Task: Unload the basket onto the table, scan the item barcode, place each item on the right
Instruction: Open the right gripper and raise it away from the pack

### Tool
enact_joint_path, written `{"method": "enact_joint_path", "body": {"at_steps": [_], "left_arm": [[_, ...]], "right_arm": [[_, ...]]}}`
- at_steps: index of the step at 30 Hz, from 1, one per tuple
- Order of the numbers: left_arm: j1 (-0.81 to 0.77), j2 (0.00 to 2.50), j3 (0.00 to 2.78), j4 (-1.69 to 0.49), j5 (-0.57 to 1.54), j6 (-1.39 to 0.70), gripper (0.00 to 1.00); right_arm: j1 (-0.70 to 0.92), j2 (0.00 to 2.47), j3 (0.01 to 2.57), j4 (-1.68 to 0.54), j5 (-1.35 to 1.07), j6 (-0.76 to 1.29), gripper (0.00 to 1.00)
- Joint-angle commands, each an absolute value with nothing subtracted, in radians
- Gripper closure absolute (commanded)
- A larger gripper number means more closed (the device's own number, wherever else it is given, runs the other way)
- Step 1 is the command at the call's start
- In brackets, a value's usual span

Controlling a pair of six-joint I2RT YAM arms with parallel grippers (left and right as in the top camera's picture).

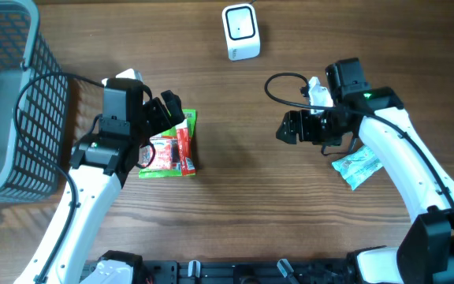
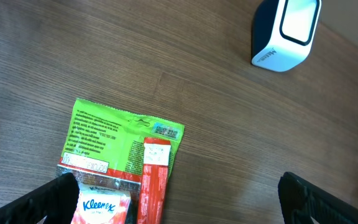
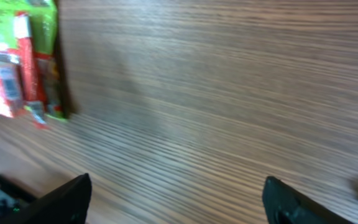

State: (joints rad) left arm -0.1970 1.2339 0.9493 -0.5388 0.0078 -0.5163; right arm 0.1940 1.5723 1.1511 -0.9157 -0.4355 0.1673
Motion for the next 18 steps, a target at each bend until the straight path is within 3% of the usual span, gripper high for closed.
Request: {"method": "enact_joint_path", "body": {"at_steps": [1,7,18], "left_arm": [[-0.193,1.233,0.95,-0.537,-0.002,-0.501,0.0],[-0.193,1.233,0.95,-0.537,-0.001,-0.501,0.0],[-0.193,1.233,0.95,-0.537,-0.002,-0.501,0.0]], "right_arm": [[0.216,1.568,1.108,-0.86,-0.511,0.252,0.18],[0.329,1.569,1.086,-0.738,-0.51,0.332,0.24],[0.595,1.619,1.086,-0.45,-0.423,0.532,0.22]]}}
